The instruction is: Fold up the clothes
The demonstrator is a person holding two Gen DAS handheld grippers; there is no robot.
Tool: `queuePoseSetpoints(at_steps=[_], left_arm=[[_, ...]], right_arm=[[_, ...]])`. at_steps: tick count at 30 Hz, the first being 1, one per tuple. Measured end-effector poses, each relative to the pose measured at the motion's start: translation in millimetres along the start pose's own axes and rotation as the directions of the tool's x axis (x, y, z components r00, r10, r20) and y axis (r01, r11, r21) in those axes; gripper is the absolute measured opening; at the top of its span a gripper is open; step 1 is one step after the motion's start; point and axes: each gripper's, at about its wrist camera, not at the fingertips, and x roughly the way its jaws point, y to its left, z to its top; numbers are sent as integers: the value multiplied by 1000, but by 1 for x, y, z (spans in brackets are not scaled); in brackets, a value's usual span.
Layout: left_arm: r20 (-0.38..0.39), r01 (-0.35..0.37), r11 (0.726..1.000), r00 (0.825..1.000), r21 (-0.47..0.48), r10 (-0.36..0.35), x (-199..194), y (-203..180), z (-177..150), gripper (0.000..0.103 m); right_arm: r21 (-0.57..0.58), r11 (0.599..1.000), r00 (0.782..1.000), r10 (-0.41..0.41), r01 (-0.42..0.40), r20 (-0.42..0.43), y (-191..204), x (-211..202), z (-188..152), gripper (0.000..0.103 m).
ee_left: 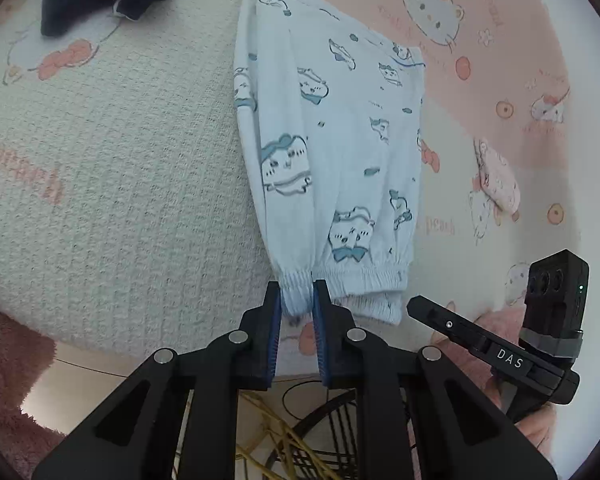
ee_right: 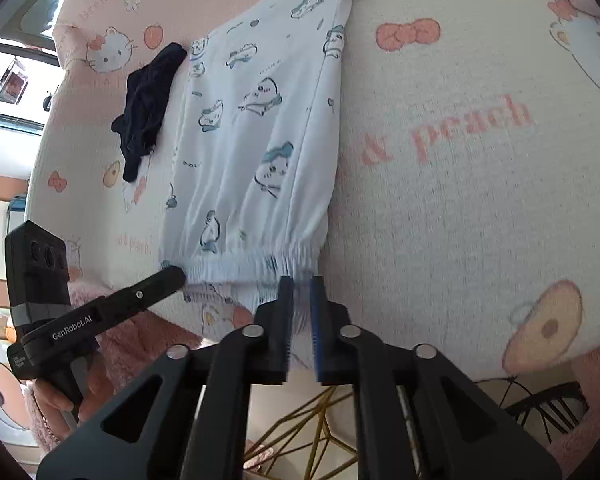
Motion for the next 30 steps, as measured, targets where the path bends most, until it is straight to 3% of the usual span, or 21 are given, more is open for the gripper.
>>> queuePoseSetpoints(at_steps=[2, 5, 8, 10, 15, 19, 23, 30], left_arm=[[-53, 9, 1000, 999, 4, -9, 2, 9, -7, 15], [7, 22, 999, 1000, -38, -22, -12, 24, 3, 16], [67, 38, 996, 997, -78, -33, -27, 40, 13, 16], [104, 52, 993, 994, -104, -41, -37, 49, 21, 16], [111, 29, 997, 994, -66, -21, -31, 45, 75, 16], [93, 59, 995, 994, -86, -51, -18, 46, 79, 16], [75, 88, 990, 994, -107, -80, -4, 46, 83, 28], [47, 138, 985, 990, -100, -133, 11, 39, 78, 28]], right_arm=[[-16, 999, 998, -53, 52, -39, -4, 5, -11, 5], [-14, 995, 992, -104, 104, -67, -10, 14, -14, 4], [-26, 997, 996, -78, 79, 48, -2, -5, 0, 9], [-68, 993, 989, -93, 101, 113, 7, -15, 9, 19], [-156, 982, 994, -95, 103, 58, 29, -3, 48, 19], [-208, 971, 992, -106, 120, 74, 36, 13, 67, 20], [-144, 984, 994, -103, 107, 33, 16, 36, 62, 20], [-96, 992, 997, -80, 81, 14, 7, 36, 66, 20]])
